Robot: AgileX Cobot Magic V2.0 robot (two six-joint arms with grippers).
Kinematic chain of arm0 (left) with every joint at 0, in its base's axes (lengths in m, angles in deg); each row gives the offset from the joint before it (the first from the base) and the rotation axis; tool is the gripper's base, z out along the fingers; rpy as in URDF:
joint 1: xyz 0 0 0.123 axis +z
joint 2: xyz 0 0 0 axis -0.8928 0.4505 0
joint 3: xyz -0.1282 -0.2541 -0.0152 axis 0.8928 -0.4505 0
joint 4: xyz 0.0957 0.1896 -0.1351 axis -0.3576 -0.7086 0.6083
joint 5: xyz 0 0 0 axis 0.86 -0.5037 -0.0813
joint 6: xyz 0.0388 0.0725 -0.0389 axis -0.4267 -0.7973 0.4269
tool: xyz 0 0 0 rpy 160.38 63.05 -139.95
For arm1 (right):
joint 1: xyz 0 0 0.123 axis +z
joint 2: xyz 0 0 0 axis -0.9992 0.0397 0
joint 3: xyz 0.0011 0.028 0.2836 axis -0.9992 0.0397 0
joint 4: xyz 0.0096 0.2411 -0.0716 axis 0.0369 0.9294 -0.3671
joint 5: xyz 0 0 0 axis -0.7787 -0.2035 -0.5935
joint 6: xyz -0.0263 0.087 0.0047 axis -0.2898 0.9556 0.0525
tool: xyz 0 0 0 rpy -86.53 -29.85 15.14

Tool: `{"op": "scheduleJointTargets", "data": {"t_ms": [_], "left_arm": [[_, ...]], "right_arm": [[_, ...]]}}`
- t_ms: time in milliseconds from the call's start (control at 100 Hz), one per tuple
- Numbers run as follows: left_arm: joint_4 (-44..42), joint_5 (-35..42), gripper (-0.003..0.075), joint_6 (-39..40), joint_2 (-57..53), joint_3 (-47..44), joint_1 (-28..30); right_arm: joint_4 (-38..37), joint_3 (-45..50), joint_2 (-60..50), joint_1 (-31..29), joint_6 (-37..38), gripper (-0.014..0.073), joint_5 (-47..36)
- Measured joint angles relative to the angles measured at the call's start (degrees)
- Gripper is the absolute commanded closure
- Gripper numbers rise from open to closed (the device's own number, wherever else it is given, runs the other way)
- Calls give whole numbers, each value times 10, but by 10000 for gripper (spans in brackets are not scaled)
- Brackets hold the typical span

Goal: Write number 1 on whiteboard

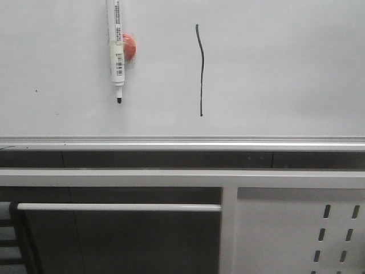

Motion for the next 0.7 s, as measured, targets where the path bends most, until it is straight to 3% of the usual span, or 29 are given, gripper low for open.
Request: {"op": "scheduleJointTargets", "data": {"t_ms": [260,410,560,700], "left_arm": [[-29,6,738,-7,0,-7,0],[-61,61,738,-47,0,-80,14],[-33,165,738,-82,0,-189,86],[64,233,738,-124,0,-266,183]], "right_arm": [[0,0,0,0,0,665,0],[0,0,0,0,0,665,0],[0,0,0,0,0,665,0],[0,0,0,0,0,665,0]]}}
